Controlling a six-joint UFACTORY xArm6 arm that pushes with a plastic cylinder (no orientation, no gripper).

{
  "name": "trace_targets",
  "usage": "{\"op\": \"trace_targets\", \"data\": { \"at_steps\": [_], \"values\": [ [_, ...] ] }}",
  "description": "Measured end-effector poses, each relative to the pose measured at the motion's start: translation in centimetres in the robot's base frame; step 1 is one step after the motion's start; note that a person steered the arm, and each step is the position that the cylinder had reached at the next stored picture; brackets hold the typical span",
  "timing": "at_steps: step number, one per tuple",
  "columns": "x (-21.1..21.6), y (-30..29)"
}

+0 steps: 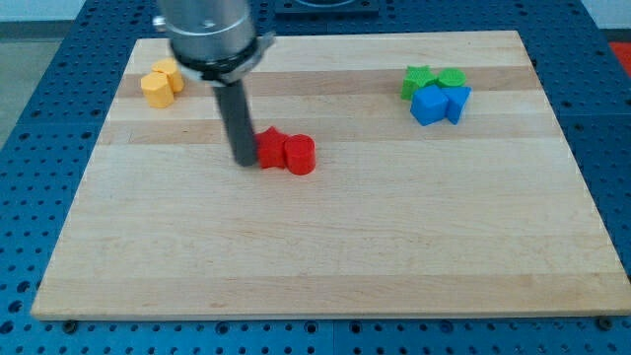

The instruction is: Move the blue blocks into the yellow blocks

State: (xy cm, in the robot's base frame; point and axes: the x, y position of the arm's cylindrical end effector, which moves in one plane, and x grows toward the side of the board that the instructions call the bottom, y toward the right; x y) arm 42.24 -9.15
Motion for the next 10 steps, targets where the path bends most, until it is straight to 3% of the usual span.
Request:
{"op": "trace_targets", "data": {
  "at_steps": [1,2,3,4,6,7,9,10],
  "values": [
    [6.6,-2.0],
    [13.7,7.2],
    [13.3,18.0],
    [7.6,29.3],
    [0.4,31.4],
    [-4.8,31.4],
    [-7.9,25.4],
    [-7.2,22.8]
  ]
}}
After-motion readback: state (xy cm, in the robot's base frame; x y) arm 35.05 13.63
